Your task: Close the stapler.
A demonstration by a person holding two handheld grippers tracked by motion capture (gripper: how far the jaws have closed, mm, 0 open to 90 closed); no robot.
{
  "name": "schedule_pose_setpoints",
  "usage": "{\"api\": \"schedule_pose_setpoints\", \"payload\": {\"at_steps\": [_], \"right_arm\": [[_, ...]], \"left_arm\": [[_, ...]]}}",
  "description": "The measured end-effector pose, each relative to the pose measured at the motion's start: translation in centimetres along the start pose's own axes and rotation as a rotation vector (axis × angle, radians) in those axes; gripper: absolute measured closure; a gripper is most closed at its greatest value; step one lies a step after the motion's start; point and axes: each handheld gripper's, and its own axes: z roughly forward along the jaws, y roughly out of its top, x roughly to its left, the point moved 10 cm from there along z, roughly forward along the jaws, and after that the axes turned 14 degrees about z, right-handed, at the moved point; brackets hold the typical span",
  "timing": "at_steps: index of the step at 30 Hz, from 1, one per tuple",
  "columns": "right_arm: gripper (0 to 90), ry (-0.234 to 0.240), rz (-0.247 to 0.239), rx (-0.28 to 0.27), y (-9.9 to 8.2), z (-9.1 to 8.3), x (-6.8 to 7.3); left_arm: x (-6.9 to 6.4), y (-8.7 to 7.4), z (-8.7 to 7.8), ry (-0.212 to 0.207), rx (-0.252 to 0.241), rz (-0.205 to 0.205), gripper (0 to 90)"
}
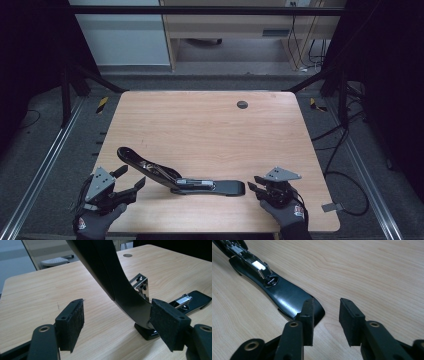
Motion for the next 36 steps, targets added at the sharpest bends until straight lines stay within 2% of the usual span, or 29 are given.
{"api": "schedule_pose_setpoints", "payload": {"at_steps": [5, 8, 21, 29, 36], "right_arm": [[73.7, 0.008, 0.000, 0.016, -0.2, 0.1, 0.5], [77.6, 0.010, -0.007, 0.002, 0.0, 0.0, 0.8], [89.8, 0.024, -0.007, 0.021, -0.3, 0.0, 1.6], [90.0, 0.036, -0.007, 0.023, -0.4, 0.0, 2.3], [90.0, 0.030, -0.006, 0.028, -0.6, 0.1, 2.6]], "left_arm": [[0.0, 0.3, 0.1, 0.002, 0.001, 0.004, 27.5], [0.1, 0.5, 0.2, 0.003, -0.003, 0.003, 27.5], [0.7, 1.5, 0.5, 0.008, -0.024, -0.006, 28.1], [1.3, 2.6, 0.6, 0.018, -0.041, 0.001, 29.6], [1.8, 3.0, 0.7, 0.024, -0.048, -0.012, 33.1]]}}
